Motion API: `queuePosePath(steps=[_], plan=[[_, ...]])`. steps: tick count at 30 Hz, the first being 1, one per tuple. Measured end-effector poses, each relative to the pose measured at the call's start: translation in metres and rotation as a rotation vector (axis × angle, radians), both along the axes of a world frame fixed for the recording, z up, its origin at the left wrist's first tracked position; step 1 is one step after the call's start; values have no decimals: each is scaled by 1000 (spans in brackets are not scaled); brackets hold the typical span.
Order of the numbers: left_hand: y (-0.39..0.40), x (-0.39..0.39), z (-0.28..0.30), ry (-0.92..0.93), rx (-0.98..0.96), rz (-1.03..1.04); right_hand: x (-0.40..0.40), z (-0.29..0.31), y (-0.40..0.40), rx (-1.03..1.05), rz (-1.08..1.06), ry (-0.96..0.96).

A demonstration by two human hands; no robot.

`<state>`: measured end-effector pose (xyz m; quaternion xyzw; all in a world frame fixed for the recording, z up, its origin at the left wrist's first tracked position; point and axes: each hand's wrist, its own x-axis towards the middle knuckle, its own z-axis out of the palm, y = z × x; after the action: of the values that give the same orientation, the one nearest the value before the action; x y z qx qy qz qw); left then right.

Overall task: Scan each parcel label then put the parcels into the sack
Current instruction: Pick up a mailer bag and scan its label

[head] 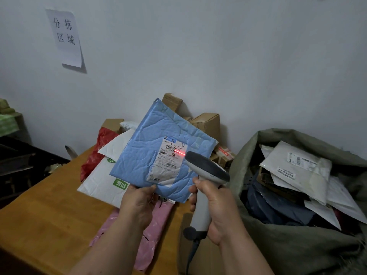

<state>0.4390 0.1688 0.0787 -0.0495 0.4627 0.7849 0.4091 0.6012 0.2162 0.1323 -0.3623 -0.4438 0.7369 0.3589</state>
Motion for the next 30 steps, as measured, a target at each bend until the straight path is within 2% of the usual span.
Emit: queuePosePath(steps=[11, 30], plan=[[2, -18, 3, -51, 24, 52, -2, 1, -5, -2, 82, -80], [-3, -27, 0, -82, 31, 35, -13, 0, -13, 11, 75, -118]])
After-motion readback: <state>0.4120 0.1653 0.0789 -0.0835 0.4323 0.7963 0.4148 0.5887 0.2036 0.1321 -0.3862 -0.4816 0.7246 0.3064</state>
